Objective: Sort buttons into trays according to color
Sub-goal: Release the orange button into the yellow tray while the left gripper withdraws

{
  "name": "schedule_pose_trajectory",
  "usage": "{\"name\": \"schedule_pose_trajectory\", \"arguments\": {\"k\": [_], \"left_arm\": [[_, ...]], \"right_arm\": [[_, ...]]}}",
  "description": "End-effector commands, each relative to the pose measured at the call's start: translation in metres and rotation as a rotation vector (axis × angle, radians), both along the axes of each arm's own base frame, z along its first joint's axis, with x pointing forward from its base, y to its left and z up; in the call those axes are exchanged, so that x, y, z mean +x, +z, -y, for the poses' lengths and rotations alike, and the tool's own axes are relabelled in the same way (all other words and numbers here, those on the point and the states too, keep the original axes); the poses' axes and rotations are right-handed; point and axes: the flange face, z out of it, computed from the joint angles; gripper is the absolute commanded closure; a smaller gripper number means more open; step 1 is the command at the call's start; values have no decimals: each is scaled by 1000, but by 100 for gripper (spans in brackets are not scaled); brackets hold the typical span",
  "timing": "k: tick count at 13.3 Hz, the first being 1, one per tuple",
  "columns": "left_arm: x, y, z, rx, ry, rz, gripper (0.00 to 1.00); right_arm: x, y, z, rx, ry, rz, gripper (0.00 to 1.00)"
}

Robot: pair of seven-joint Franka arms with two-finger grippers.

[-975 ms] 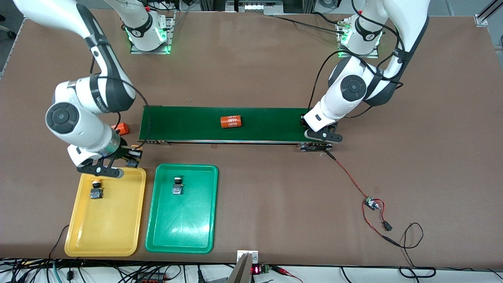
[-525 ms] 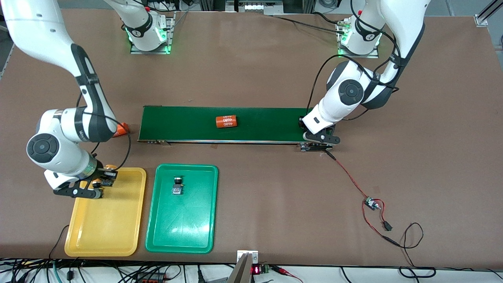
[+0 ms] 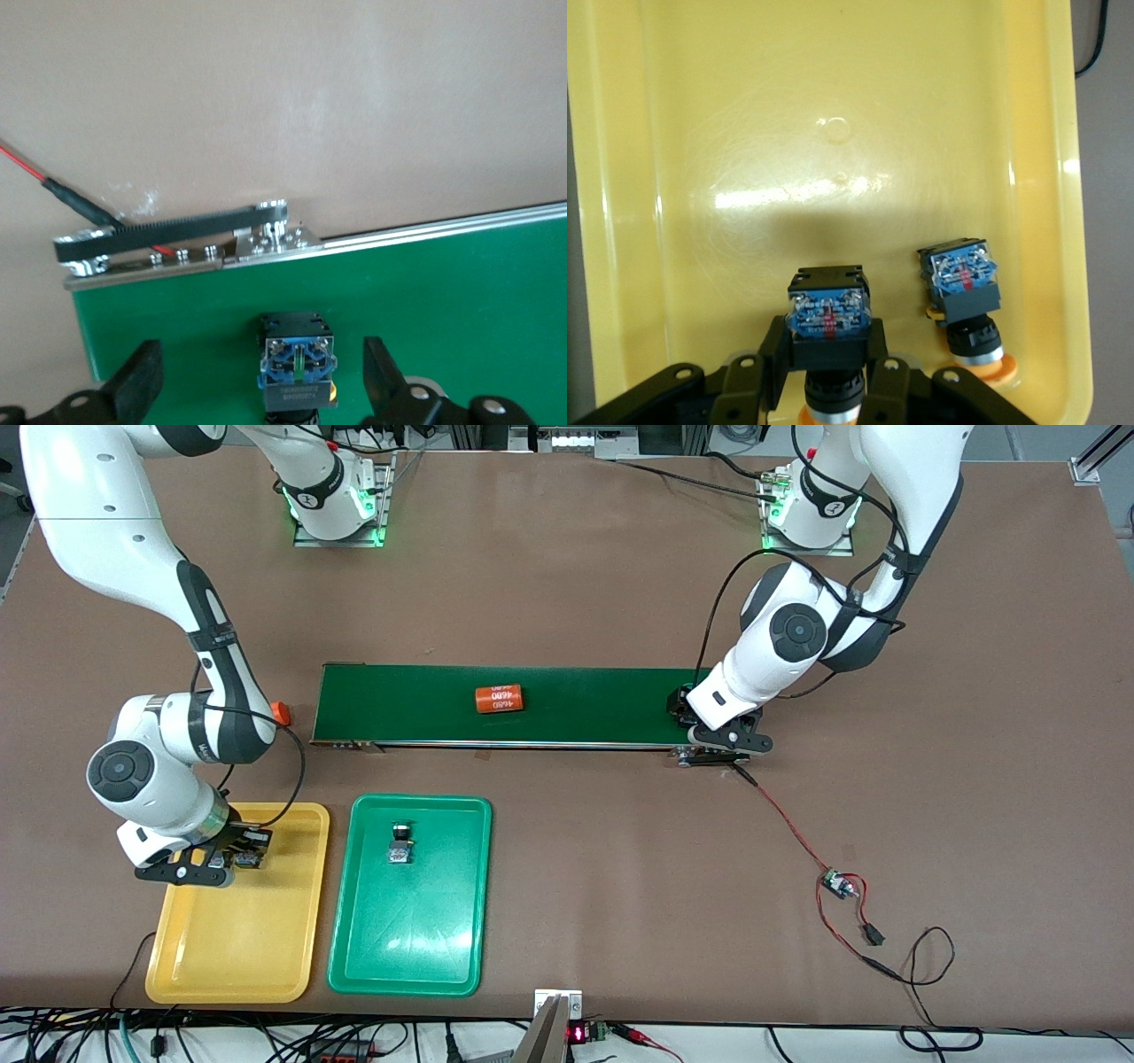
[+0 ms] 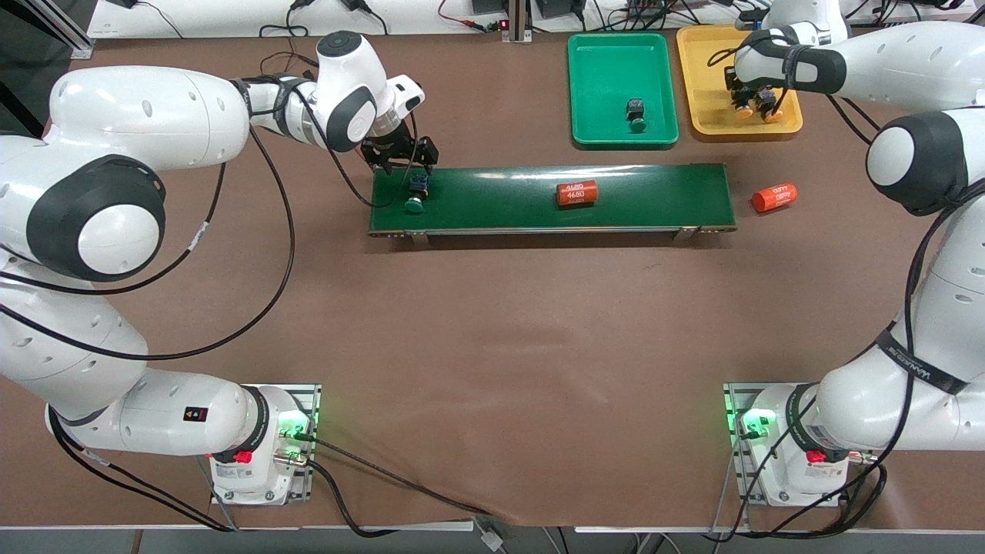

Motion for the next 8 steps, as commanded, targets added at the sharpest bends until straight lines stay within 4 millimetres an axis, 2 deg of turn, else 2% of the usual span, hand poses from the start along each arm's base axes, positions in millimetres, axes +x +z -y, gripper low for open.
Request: {"name": "schedule_pose_trajectory", "arguments": {"k": [1,2,3,4,6,8], "left_arm": [[1,50,-11,35,5,28,0],[5,64,-16,45,11,24,0],[15,81,-32,61,39,17,0],[22,97,-49,79,65,1,0],[46,141,-93,108,142,-27,0],[65,183,-142,127,217,-59,0]], "right_arm": [[6,-4,-2,-2,8,12,56],[5,-4,-2,-2,8,11,37],[4,-6,-1,2,3,9,15],[5,-5,-1,4,3,15,8],[2,3,-6,0,11,0,0],[-4,22,-12,19,-12,-60,0]]}}
